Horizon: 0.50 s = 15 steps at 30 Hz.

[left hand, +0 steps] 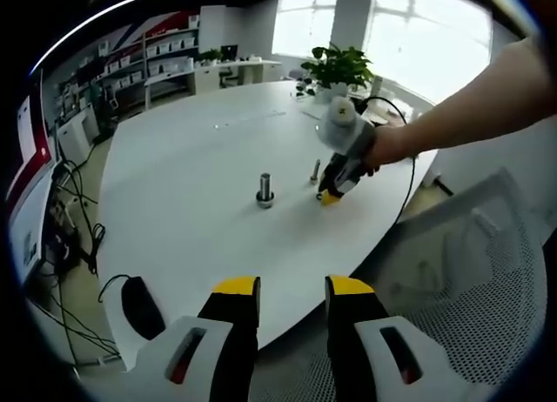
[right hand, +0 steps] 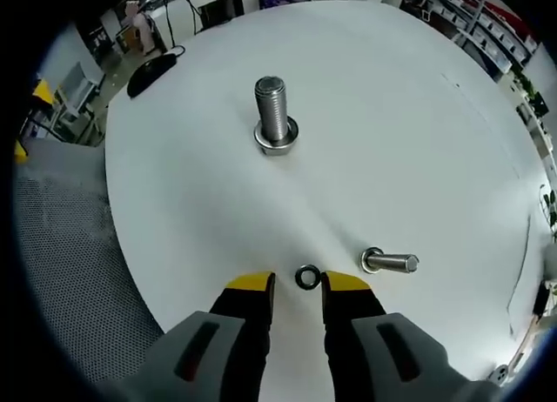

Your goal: Place the washer onto the threaded stud by aligning its center hole with the stud, sliding it down to the base, and recovering from edge contact or off-axis alignment until the washer reaches the visible bottom stop.

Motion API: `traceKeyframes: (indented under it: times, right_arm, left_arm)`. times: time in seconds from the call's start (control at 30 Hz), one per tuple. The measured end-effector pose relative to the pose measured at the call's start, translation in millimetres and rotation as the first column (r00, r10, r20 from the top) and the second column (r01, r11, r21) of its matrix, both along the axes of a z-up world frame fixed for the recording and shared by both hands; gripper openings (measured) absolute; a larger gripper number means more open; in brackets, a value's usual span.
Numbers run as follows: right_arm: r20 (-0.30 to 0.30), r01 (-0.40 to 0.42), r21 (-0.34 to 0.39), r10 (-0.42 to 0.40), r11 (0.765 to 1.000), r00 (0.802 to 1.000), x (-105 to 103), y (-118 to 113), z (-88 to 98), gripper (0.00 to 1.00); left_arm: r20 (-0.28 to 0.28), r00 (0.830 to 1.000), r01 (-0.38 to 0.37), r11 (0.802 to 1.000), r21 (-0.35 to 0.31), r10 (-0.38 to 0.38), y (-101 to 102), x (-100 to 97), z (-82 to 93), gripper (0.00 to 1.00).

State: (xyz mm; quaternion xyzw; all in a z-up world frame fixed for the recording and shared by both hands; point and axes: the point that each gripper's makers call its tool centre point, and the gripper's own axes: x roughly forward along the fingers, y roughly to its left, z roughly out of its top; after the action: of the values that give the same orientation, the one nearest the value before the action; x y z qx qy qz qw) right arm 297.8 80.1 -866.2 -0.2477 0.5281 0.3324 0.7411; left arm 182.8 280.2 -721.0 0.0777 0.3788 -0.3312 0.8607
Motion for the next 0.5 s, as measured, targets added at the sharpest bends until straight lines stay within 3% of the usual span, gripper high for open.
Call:
traceKeyframes:
  times: [0.07, 0.5]
  right_arm:
    - [-0.017, 0.008, 0.002, -0.008, 1.0, 1.0, -2.1, -0.6, -2.7, 0.24]
    - [0.026, -0.057, 0.059, 0.056, 0.997, 0.998, -8.2, -1.4, -0.2, 0.19]
  left_arm:
    - [0.0, 1.0, -0.004, 1.0, 0.0, 0.004, 0.6, 0.3, 0.0, 0.28]
    - [-0.007, 1.0, -0.007, 1.0, 0.011, 0.007, 1.3, 0.2, -1.7, 0.28]
